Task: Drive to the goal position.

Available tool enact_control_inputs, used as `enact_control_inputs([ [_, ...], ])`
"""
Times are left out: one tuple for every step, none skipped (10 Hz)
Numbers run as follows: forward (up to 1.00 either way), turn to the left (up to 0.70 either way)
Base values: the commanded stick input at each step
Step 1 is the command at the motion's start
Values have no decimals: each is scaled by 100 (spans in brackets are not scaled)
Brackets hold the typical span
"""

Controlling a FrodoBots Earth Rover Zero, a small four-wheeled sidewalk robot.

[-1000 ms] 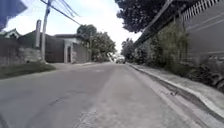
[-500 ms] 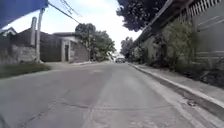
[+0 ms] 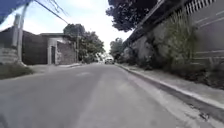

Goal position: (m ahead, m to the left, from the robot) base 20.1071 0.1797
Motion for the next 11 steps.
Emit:
enact_control_inputs([
  [100, 0],
  [100, 0],
  [100, 0],
  [100, 0],
  [100, 0],
  [100, 0],
  [100, 0],
  [100, 0],
  [100, 0],
  [100, 0],
  [100, 0],
])
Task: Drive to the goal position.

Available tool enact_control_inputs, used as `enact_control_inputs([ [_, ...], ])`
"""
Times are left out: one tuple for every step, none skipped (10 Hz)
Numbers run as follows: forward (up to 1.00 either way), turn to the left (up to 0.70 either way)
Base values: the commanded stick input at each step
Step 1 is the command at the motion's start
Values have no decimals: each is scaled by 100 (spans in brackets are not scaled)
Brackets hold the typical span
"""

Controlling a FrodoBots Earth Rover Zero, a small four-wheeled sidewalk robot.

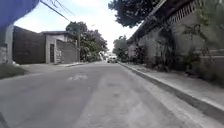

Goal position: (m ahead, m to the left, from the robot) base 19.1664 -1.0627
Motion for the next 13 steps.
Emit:
enact_control_inputs([
  [100, 0],
  [100, 0],
  [100, 0],
  [100, 0],
  [100, 0],
  [100, 0],
  [100, 0],
  [100, 0],
  [100, 0],
  [100, 0],
  [100, 0],
  [100, 0],
  [100, 0],
])
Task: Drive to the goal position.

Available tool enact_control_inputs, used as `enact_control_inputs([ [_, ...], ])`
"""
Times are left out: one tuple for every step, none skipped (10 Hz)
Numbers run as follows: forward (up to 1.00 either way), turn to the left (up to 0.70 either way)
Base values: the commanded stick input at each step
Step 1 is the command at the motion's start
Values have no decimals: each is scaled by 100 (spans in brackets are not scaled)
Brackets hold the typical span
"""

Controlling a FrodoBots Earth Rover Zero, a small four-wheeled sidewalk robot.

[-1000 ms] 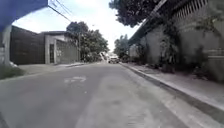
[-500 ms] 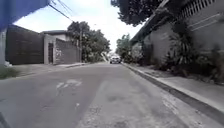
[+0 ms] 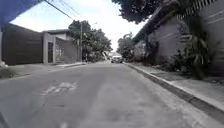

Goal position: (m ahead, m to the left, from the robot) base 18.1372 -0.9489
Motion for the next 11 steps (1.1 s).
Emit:
enact_control_inputs([
  [100, 0],
  [100, 0],
  [100, 0],
  [100, 0],
  [100, 0],
  [100, 0],
  [100, 0],
  [100, 0],
  [100, -2],
  [100, -36],
  [100, -40],
])
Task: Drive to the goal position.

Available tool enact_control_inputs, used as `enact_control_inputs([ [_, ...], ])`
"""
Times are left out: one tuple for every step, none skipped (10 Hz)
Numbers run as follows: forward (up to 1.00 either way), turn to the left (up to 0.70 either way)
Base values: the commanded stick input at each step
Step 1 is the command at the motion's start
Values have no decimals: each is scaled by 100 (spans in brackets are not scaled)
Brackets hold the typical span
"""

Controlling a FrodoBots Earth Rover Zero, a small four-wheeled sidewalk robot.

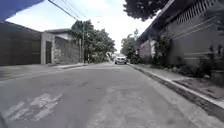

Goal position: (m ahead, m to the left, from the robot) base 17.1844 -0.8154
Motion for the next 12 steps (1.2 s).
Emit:
enact_control_inputs([
  [100, -40],
  [100, -40],
  [100, -40],
  [100, -36],
  [100, -23],
  [100, -11],
  [100, 0],
  [100, 0],
  [100, 0],
  [100, 0],
  [100, 0],
  [100, 0],
])
